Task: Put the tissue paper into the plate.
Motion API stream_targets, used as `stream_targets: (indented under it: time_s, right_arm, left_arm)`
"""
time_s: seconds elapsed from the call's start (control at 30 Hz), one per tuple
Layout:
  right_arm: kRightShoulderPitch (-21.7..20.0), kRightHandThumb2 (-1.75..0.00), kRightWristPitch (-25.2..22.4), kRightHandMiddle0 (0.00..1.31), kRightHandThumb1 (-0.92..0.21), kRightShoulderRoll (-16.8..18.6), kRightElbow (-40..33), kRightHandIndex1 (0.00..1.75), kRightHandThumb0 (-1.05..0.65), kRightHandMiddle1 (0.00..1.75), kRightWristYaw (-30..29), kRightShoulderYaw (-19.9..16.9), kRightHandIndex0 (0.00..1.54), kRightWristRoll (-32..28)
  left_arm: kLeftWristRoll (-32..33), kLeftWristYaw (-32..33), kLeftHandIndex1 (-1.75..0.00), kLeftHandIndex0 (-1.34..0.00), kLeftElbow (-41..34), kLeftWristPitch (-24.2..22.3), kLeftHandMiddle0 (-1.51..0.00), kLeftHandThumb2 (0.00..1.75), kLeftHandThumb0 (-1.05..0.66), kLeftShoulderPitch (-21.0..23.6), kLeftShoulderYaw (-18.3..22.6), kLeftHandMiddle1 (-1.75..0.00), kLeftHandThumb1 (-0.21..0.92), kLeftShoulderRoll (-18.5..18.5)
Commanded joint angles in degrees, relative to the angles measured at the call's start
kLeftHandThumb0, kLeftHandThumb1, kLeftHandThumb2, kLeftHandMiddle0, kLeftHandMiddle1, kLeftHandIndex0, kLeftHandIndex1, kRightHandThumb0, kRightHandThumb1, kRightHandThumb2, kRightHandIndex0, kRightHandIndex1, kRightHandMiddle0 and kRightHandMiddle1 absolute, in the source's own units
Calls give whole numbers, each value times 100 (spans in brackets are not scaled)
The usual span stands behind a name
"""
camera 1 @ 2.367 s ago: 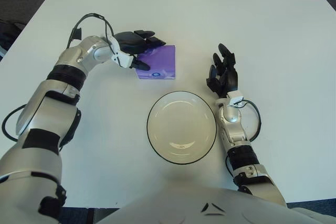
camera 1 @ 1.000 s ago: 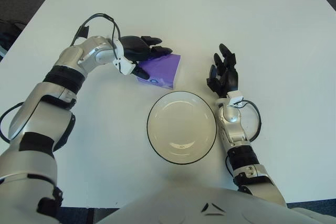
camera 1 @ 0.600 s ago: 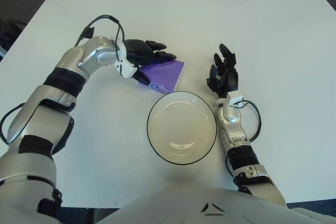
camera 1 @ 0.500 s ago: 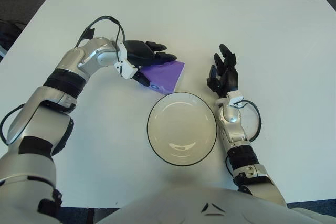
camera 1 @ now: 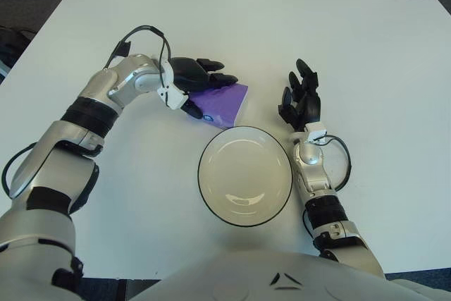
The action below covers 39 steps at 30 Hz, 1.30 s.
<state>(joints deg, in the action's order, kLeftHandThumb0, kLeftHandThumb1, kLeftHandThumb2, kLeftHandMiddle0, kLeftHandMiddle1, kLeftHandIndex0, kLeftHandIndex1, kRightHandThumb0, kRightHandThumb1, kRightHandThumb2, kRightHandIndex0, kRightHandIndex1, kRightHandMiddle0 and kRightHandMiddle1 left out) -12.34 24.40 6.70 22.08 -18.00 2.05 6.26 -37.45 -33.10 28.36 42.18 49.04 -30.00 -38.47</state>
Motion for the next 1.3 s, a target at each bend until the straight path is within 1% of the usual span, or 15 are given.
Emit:
stream_targets:
  time_s: [0.0,0.1,0.37,0.5,0.63,0.9,1.03,1.2,1.27]
  right_arm:
    - [868,-71,-568,0,-92,35,617,0,-69,49,-53,-72,28,25]
    - [893,-71,-576,0,-92,36,584,1,-69,50,-57,-73,29,25]
    - [998,-73,-588,0,-92,41,454,1,-69,52,-72,-80,30,18]
    - [1041,-73,-577,0,-92,36,412,1,-69,51,-56,-87,30,-3]
    - [1066,-73,-562,0,-92,30,392,1,-68,51,-41,-96,30,-22]
    - [1109,-73,-477,0,-92,17,377,1,-67,53,-20,-116,31,-48]
    - [1137,-74,-449,0,-92,11,356,1,-67,54,-19,-122,31,-43]
    - [1166,-74,-429,0,-92,7,325,1,-67,55,-3,-137,31,-65]
    - [1170,-74,-424,0,-92,5,321,1,-67,55,-2,-143,31,-68]
  left_arm:
    - [-506,26,0,0,102,-79,0,55,-105,-350,-285,0,92,-9]
    - [-675,137,0,0,99,-100,0,54,-105,-356,-346,0,92,-33]
    - [-1174,683,0,0,231,-37,0,50,-105,-440,-571,0,92,-112]
    - [-1526,1157,0,0,464,-96,0,49,-105,-584,-754,0,92,-129]
    - [-1699,1352,0,0,517,-133,0,49,-105,-574,-880,0,92,-149]
    - [-2222,1684,0,0,621,-444,0,46,-105,-573,-1216,0,92,-110]
    - [-2441,1930,0,0,764,-614,0,48,-105,-605,-1388,0,92,-71]
    - [-2560,2343,-3,-4,1016,-687,-10,47,-104,-603,-1536,-5,92,-33]
    - [-2572,2438,-13,-2,1112,-701,-17,46,-103,-581,-1590,-6,92,-12]
